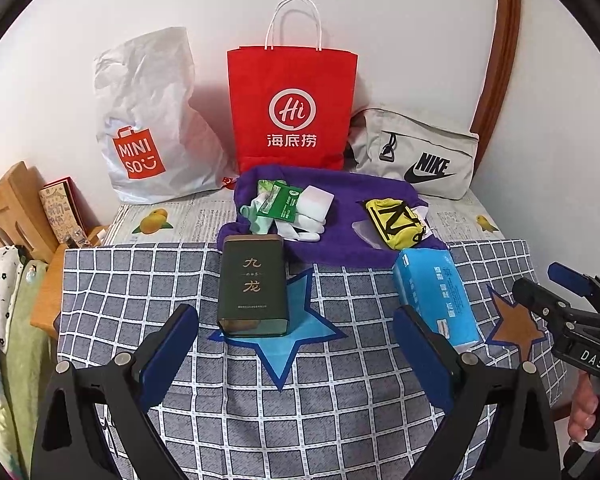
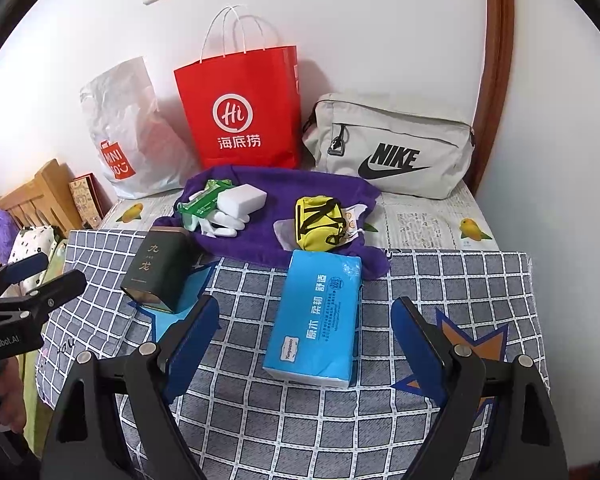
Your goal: Organize soft objects
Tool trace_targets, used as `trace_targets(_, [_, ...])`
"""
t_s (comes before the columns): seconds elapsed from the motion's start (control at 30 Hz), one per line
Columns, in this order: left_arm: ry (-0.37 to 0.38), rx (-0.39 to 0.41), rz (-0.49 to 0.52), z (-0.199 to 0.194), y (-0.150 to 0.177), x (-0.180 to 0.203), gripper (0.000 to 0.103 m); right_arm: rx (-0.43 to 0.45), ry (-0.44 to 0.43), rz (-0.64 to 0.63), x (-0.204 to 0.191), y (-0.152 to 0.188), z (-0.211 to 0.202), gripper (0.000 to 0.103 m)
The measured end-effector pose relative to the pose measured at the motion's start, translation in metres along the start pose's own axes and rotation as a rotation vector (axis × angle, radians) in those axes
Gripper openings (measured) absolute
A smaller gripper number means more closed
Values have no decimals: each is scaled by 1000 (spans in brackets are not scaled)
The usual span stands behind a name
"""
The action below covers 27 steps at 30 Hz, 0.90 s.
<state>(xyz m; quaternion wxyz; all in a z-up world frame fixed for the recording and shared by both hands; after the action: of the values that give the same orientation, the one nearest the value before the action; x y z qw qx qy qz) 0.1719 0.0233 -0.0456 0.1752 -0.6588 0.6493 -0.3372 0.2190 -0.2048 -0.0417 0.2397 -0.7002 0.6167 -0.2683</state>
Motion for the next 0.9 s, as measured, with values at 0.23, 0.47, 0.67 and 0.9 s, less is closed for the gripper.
trace_targets(0.23, [1,6,-13,-2,0,-3,99,2,4,-2,0,0,-1,87])
trace_targets(0.47, [-2,6,-18,-3,0,-5,99,4,8,-2,0,1,-3,87])
trace_targets(0.67, [-5,6,-18,-4,0,-5,99,2,9,0,1,2,-3,87])
trace_targets(0.9, [-9,12,-19,-6,0,-5,99,0,10,4,3,3,-2,87])
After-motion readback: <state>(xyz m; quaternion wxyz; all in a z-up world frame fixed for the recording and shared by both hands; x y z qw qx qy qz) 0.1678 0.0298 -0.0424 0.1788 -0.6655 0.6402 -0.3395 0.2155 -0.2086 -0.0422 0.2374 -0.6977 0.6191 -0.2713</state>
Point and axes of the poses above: each gripper's, at about its wrist camera, not at the fingertips, and z roughly the way its jaws point, x to its right, y to its underside, the point moved 9 cm from there along z, roughly the way its jaws point, and after that the axes turned 14 degrees about y, right-handed, at the moved point
